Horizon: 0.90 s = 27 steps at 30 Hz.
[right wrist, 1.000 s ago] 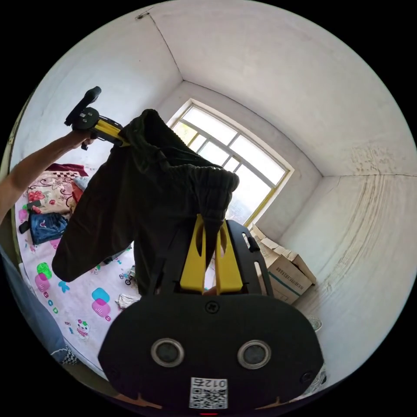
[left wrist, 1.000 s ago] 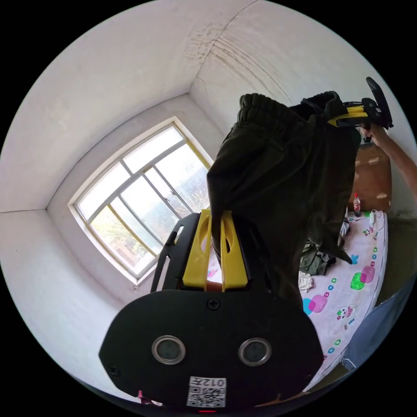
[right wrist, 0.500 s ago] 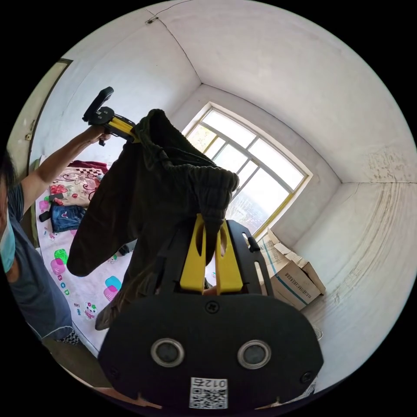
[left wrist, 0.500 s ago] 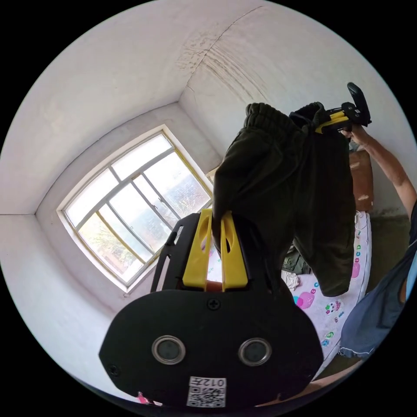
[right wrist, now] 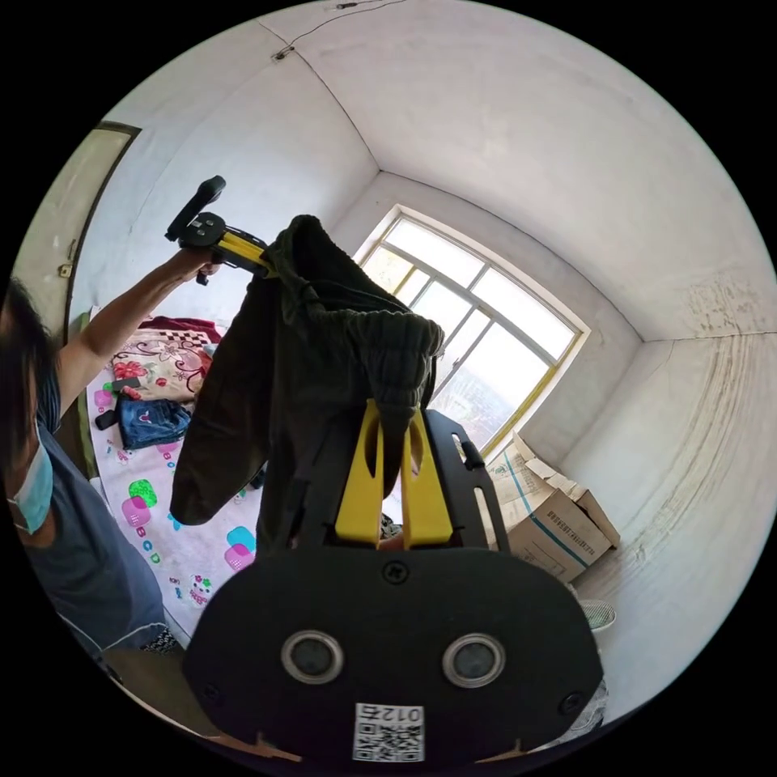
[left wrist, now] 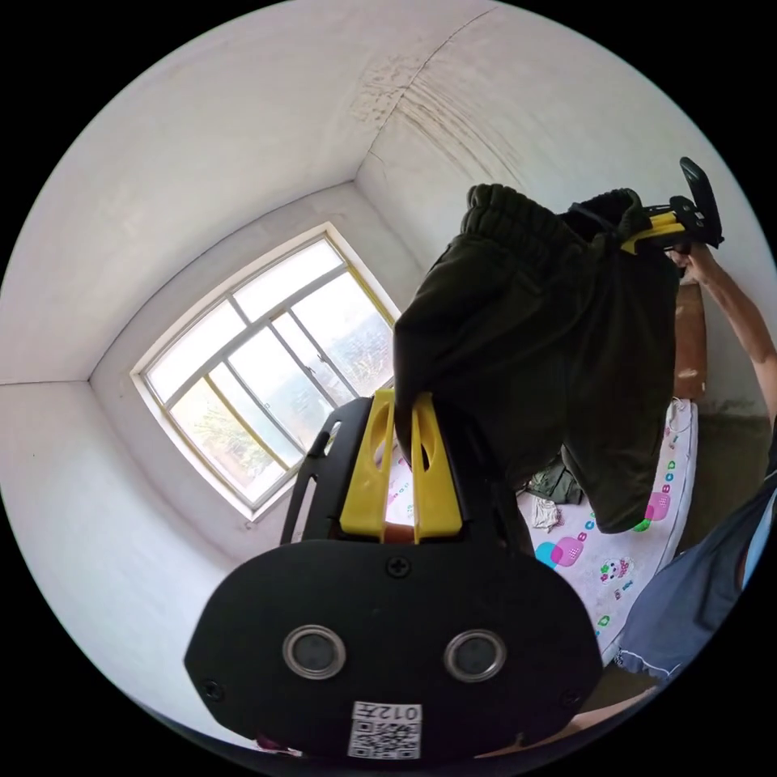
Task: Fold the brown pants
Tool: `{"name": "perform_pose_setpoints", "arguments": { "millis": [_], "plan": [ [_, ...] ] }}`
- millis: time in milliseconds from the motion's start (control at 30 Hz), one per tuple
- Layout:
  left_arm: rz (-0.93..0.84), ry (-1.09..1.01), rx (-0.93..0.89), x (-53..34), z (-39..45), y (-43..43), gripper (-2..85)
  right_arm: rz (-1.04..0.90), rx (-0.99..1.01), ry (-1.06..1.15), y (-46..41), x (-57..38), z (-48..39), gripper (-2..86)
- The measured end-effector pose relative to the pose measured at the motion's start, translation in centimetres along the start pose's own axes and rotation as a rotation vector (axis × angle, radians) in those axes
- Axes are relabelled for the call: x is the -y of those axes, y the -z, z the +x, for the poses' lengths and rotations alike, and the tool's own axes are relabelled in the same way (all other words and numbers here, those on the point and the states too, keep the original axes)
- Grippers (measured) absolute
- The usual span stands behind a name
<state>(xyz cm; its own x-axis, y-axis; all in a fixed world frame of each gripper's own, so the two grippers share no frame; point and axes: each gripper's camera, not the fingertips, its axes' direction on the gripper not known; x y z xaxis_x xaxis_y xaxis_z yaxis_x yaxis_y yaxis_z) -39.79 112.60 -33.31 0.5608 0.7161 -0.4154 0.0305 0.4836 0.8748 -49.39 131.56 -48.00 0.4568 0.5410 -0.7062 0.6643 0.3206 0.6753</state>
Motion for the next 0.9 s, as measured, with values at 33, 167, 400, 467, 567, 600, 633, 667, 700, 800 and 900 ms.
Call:
{"name": "perform_pose_setpoints", "arguments": {
  "millis": [33,167,400,467,567,600,633,667,700,800,900],
  "plan": [
    [-0.006,0.029,0.015,-1.0,-1.2,0.8,1.0,0.007,0.026,0.013,0.3,0.8,-1.2,0.6],
    [-0.015,0.13,0.055,-4.3,-5.5,3.7,1.4,0.025,0.105,0.066,1.2,3.4,-5.3,0.7],
    [-0.029,0.245,0.223,-9.3,-14.0,9.9,2.0,0.071,0.283,0.137,2.0,7.0,-11.5,0.6],
    [-0.029,0.255,0.268,-9.6,-15.8,10.4,1.9,0.086,0.328,0.118,1.8,6.9,-11.6,0.6],
    [-0.048,0.249,0.319,-8.8,-18.1,9.4,1.9,0.103,0.385,0.045,0.7,5.2,-10.3,0.6],
    [-0.072,0.238,0.327,-8.1,-18.8,8.0,1.8,0.106,0.412,0.005,-0.2,3.9,-9.4,0.6],
    [-0.098,0.216,0.334,-7.3,-19.1,6.1,1.7,0.107,0.436,-0.036,-1.3,2.1,-8.4,0.6],
    [-0.112,0.203,0.337,-6.9,-19.1,5.0,1.7,0.105,0.443,-0.054,-1.9,1.0,-7.9,0.6],
    [-0.143,0.174,0.341,-6.1,-18.9,2.4,1.6,0.099,0.454,-0.091,-3.3,-1.6,-6.9,0.5],
    [-0.216,0.081,0.3,-5.0,-16.6,-6.1,1.3,0.075,0.523,-0.191,-7.1,-10.7,-4.7,0.6],
    [-0.282,-0.022,0.151,-5.6,-11.8,-16.9,0.9,0.042,0.569,-0.292,-11.3,-23.5,-3.6,0.6]
  ]
}}
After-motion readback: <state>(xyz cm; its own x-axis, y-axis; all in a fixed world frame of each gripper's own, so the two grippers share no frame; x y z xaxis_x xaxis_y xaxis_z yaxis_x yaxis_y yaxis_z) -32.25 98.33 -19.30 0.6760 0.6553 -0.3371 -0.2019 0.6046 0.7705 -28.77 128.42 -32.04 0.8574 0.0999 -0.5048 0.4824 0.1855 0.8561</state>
